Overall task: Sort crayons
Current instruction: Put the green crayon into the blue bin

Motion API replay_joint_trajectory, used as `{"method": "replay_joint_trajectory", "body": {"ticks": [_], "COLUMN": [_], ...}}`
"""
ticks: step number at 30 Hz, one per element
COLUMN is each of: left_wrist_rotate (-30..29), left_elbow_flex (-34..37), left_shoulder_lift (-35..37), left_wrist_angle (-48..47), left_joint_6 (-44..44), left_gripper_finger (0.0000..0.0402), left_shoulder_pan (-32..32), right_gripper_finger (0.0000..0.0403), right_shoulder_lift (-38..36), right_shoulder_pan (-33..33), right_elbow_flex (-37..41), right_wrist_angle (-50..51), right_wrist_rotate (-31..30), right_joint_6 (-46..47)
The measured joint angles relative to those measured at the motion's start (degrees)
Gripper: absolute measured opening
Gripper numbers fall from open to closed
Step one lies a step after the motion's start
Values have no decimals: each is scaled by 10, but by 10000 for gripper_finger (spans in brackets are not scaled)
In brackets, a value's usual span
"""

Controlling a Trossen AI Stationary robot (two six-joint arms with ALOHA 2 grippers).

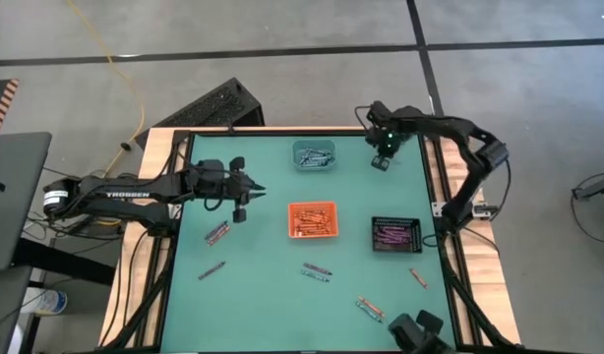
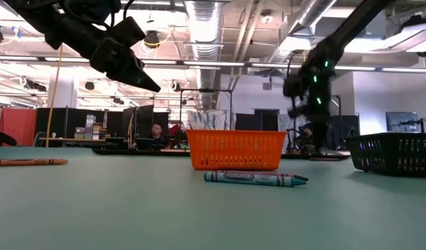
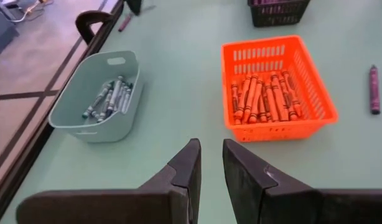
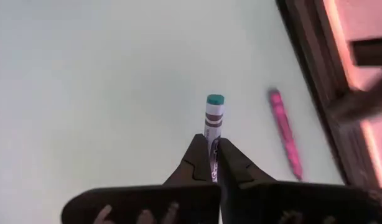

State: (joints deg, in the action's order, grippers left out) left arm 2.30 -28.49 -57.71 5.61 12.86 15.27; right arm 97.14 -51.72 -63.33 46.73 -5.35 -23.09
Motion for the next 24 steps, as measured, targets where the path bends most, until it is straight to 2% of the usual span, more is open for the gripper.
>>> {"method": "replay_joint_trajectory", "body": {"ticks": [4, 8, 12, 16, 20, 24], "left_wrist_rotate": [0, 2, 3, 3, -3, -38], "left_elbow_flex": [5, 28, 67, 104, 130, 149], "left_shoulder_lift": [0, 0, 0, 6, 38, 94], "left_wrist_angle": [4, 39, 113, 187, 211, 214], "left_joint_6": [20, 22, -8, -40, -63, -74], "left_gripper_finger": [56, 56, 56, 56, 56, 56], "left_shoulder_pan": [2, 18, 42, 57, 60, 60], "right_gripper_finger": [2, 1, 1, 1, 1, 1], "right_shoulder_lift": [-60, -98, -98, -62, -4, 57], "right_shoulder_pan": [58, 133, 197, 239, 249, 254], "right_elbow_flex": [2, 0, 0, -12, -63, -124], "right_wrist_angle": [7, -81, -195, -282, -278, -251], "right_wrist_rotate": [-14, -26, -40, -39, -39, -38], "right_joint_6": [21, 46, 35, 13, 10, -3]}}
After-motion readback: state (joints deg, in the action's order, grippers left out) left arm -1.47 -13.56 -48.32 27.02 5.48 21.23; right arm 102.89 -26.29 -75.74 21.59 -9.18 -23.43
